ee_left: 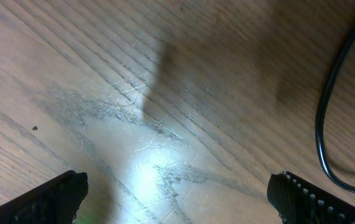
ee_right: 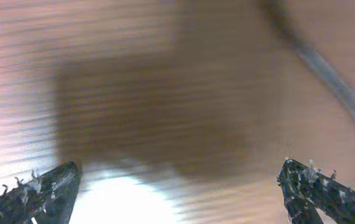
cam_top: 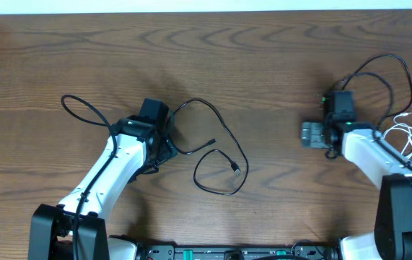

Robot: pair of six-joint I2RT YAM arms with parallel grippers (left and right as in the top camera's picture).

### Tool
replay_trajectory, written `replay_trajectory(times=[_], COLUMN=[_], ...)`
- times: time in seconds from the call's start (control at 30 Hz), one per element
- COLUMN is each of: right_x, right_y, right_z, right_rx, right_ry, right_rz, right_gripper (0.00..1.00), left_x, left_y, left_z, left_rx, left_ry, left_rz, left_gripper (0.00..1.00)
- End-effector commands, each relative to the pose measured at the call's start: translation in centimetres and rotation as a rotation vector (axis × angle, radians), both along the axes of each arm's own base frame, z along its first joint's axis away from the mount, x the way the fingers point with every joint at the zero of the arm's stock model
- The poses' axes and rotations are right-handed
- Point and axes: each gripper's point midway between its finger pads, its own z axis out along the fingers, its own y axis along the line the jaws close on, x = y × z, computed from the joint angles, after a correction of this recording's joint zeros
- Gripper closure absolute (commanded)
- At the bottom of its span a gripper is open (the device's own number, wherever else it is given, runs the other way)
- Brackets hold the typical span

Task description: Untangle cables

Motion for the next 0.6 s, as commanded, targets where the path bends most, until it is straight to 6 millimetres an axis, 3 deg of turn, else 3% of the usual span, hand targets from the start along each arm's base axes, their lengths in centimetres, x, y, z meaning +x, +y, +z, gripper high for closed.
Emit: replay_trajectory(times=[0.0, 0.17, 0.57], right_x=[-0.2, -0.4, -0.4], right_y=[4.4, 5.4, 5.3], right_z=[0.2, 0.2, 0.2], right_rx=[0.129, 0.128, 0.128], right_ry=[-0.004, 0.0, 0.001], right_rz=[0.148, 0.178, 0.178], right_gripper=[0.01, 0.01, 0.01], left_x=[0.0, 0.0, 0.0], left_y=[0.3, 0.3, 0.3], left_z=[-0.1, -0.1, -0.1], left_rx=[0.012, 0.012, 0.012], left_ry=[0.007, 0.007, 0.007], left_rz=[0.01, 0.01, 0.01], left_gripper=[0.02, 0.02, 0.02])
